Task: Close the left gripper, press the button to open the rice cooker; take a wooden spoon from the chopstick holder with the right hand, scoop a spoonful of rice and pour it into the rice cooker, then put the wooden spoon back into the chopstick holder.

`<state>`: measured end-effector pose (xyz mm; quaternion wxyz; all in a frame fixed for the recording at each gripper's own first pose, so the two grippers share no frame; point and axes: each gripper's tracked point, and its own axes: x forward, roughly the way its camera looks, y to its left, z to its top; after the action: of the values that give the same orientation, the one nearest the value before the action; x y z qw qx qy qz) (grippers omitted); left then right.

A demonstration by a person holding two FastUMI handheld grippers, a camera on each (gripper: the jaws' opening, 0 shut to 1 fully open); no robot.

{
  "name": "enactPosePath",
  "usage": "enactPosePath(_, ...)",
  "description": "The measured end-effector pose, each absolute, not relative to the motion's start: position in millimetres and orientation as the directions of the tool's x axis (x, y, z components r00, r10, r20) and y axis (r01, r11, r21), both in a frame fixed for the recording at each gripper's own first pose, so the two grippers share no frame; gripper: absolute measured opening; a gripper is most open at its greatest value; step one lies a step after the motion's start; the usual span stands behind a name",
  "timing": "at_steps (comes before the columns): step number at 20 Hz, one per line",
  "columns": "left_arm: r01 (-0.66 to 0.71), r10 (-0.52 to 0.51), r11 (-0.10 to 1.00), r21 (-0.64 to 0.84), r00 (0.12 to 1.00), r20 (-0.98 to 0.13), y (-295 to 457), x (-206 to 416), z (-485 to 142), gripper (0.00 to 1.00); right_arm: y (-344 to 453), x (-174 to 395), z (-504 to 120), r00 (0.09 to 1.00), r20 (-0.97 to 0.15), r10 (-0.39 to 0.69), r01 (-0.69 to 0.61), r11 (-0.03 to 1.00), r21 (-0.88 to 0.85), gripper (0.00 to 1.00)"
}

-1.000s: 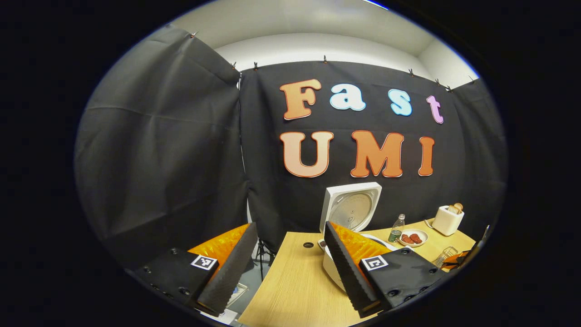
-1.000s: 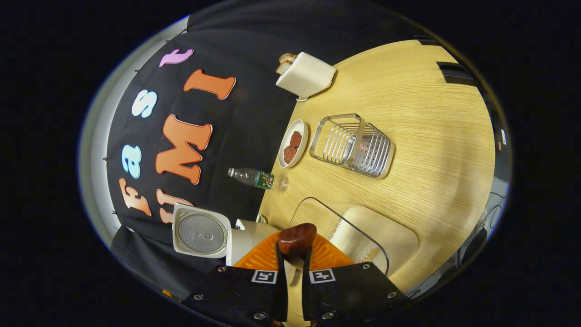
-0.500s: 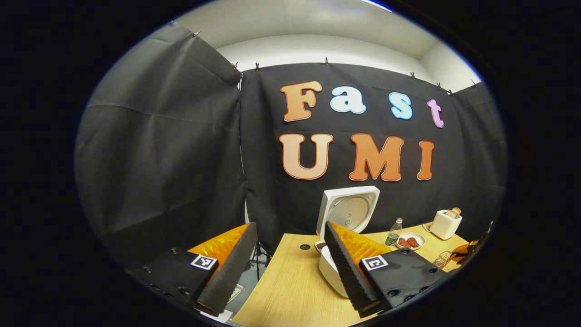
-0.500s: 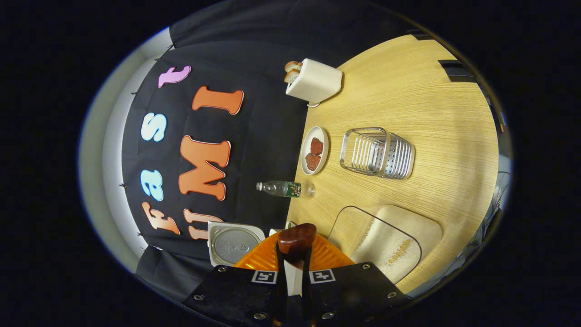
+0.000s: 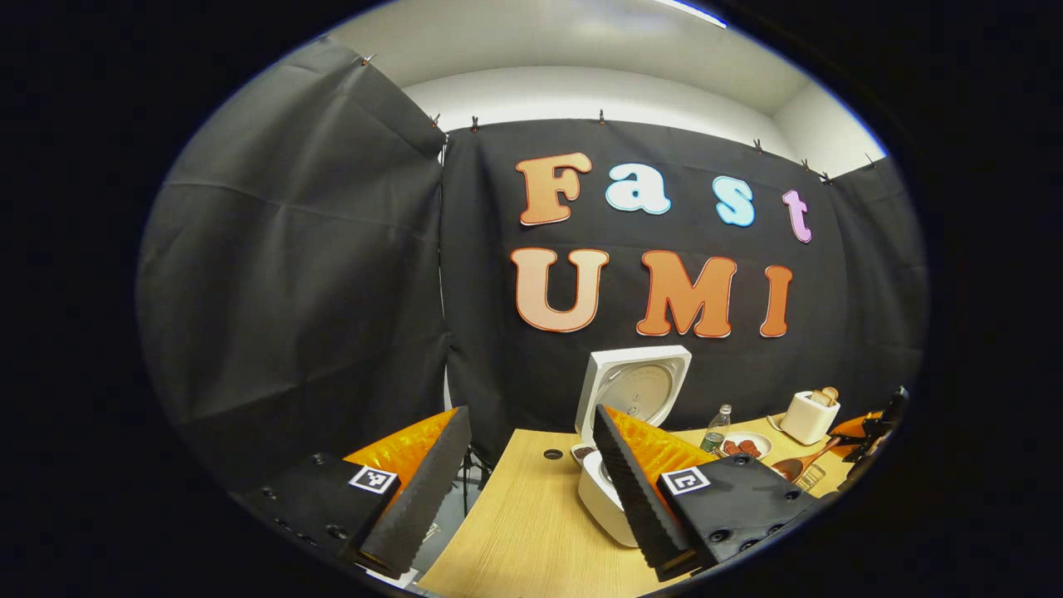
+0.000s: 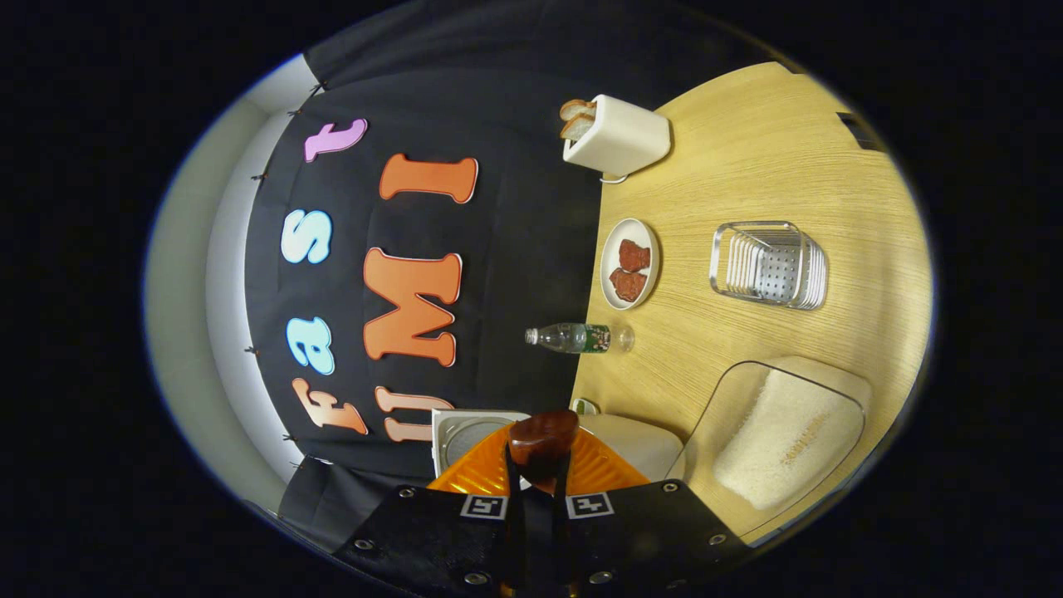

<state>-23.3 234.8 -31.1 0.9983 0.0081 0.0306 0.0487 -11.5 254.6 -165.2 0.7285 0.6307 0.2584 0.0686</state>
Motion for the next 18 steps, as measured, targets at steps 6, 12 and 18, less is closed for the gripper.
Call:
enactPosePath(6, -0.098, 0.098, 0.995, 0.011, 0.994, -0.052, 236, -23, -23, 0.98, 293, 21, -136, 0.851, -0.249, 0.463, 0.174, 0.197, 0.965, 0.11)
enactPosePath(12, -0.09, 0.091, 0.996, 0.022, 0.994, -0.067, 239, -17, -28, 0.99, 339, 52, -111, 0.84, -0.212, 0.499, 0.116, 0.217, 0.969, 0.11)
enactPosePath(18, -0.099, 0.099, 0.995, 0.002, 0.992, -0.084, 249, -10, -36, 0.97, 374, 90, -100, 0.853, -0.224, 0.471, 0.075, 0.315, 0.946, 0.11)
